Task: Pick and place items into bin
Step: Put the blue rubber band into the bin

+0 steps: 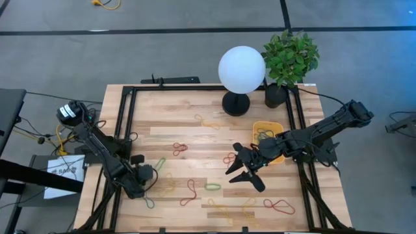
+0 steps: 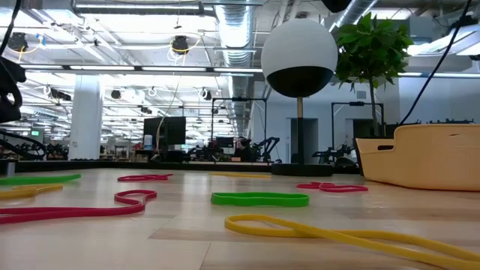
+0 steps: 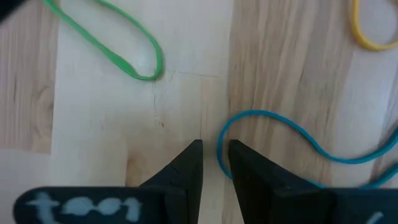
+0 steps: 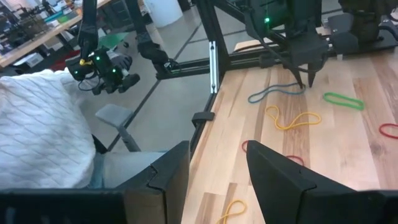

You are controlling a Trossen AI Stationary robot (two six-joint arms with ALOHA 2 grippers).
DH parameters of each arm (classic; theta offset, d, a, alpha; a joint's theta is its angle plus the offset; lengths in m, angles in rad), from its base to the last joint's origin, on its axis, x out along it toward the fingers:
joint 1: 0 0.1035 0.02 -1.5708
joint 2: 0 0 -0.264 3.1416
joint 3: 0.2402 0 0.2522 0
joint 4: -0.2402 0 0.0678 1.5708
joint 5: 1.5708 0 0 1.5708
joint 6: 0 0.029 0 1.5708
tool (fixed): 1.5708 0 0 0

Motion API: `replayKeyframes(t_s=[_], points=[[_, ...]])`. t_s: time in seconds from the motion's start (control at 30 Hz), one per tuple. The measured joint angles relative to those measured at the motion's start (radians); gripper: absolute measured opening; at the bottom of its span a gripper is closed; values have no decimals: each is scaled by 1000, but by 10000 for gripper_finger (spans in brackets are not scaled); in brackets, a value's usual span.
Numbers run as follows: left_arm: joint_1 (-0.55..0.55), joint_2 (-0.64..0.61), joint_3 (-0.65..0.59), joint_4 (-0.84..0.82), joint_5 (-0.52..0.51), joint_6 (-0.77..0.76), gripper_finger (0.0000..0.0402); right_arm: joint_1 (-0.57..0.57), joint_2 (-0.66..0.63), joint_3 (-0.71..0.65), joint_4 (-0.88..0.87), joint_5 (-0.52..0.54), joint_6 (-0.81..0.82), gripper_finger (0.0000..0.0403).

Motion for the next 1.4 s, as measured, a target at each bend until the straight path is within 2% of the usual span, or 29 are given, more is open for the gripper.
replayKeyframes(t_s=[0.2, 0.3, 0.4, 0.47, 0.57, 0.7, 0.83, 0.97, 1.1, 1.2, 1.4], points=[[0, -1, -2, 6, -23, -52, 71, 0, 0, 0, 0, 1, 0, 154], [-2, 0, -3, 6, -56, 5, 71, 0, 0, 0, 0, 1, 0, 153], [-1, 0, -4, 8, -46, 44, 69, 0, 0, 0, 0, 2, 0, 154], [0, 0, -4, 8, -17, 53, 58, 0, 0, 0, 0, 3, 0, 155], [1, 0, -4, 29, -17, 33, 17, 0, 0, 0, 0, 11, 0, 157], [0, 5, 7, 69, -78, 40, 3, 0, 0, 0, 0, 102, 0, 156], [6, 6, 97, 84, -246, 76, 0, -8, 0, 0, 13, 196, 0, 153], [14, 7, 199, 55, -397, 219, 0, -22, 1, 0, 3, 295, 7, 150], [51, 2, 317, 50, -516, 411, 0, -57, 63, -1, -13, 348, -22, 148], [96, 2, 380, 53, -542, 538, 0, -74, 159, 2, 56, 330, -19, 152], [207, 0, 425, 58, -543, 677, 0, -79, 372, 0, 304, 190, -30, 175]])
